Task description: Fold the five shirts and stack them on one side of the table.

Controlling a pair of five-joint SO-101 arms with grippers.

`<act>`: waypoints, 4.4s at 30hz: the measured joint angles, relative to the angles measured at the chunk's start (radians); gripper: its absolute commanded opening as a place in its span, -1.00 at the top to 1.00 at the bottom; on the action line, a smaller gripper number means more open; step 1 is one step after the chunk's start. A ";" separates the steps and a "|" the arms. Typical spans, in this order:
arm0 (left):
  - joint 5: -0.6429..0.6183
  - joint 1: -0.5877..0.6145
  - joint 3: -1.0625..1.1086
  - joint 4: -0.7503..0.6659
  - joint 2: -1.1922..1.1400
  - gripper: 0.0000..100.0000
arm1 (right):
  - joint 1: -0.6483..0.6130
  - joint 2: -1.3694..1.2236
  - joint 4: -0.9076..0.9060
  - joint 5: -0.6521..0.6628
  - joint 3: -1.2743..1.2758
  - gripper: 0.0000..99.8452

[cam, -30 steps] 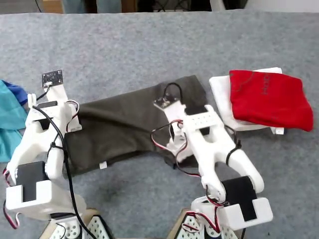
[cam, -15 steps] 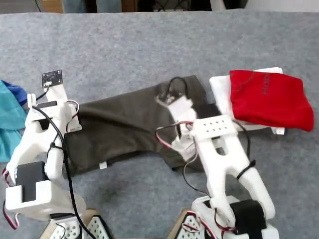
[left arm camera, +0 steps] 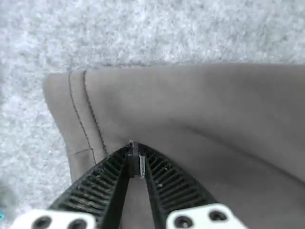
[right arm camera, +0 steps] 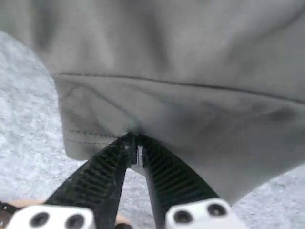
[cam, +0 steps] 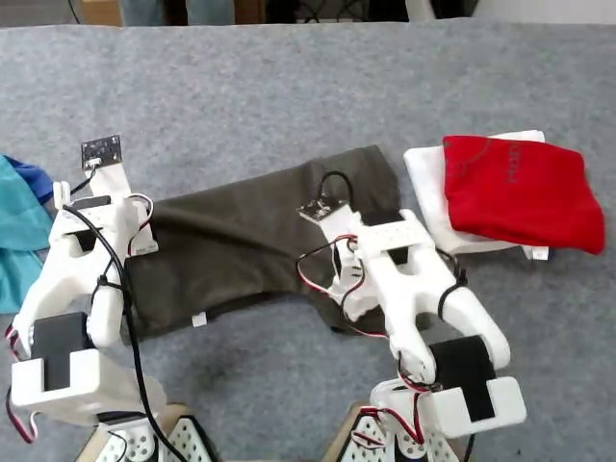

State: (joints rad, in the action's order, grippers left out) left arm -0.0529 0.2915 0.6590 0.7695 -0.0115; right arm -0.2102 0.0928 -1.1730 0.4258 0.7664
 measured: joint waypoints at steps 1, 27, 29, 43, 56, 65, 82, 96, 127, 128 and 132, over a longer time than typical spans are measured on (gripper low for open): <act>0.012 0.000 0.000 0.000 0.000 0.94 | 0.009 0.000 -0.029 0.003 -0.035 0.97; 0.109 0.000 0.003 0.000 0.000 0.94 | 0.112 -0.973 -0.006 -0.201 -1.433 0.97; 0.169 0.012 0.003 0.002 0.000 0.94 | 0.124 -1.059 -0.075 -0.201 -1.582 0.97; 0.213 0.095 -0.066 0.120 0.068 0.94 | 0.178 -1.366 -0.555 -0.201 -2.374 0.97; 0.321 -0.068 0.075 0.525 0.562 0.94 | 0.195 -1.172 -0.588 -0.189 -2.288 0.97; 0.321 -0.038 0.373 0.387 0.522 0.94 | 0.160 -1.057 -0.537 -0.189 -1.858 0.97; 0.479 0.046 0.253 0.459 0.275 0.94 | 0.232 -1.218 -0.523 -0.189 -1.959 0.97; 0.361 0.049 -0.097 0.569 0.430 0.94 | 0.224 -1.086 -0.588 -0.189 -2.136 0.97; 0.250 0.075 -0.247 0.146 -0.209 0.94 | 0.302 -0.842 -0.489 -0.123 -1.352 0.97; 0.250 0.075 -0.249 0.146 -0.209 0.94 | 0.302 -0.842 -0.526 -0.123 -1.398 0.97; 0.250 0.077 -0.249 0.146 -0.210 0.94 | 0.292 -0.819 -0.580 -0.034 -1.465 0.97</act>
State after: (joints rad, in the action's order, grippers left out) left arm 0.1972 0.3682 0.4104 0.9152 -0.2217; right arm 0.0813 -0.7265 -1.7530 0.3920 -0.6989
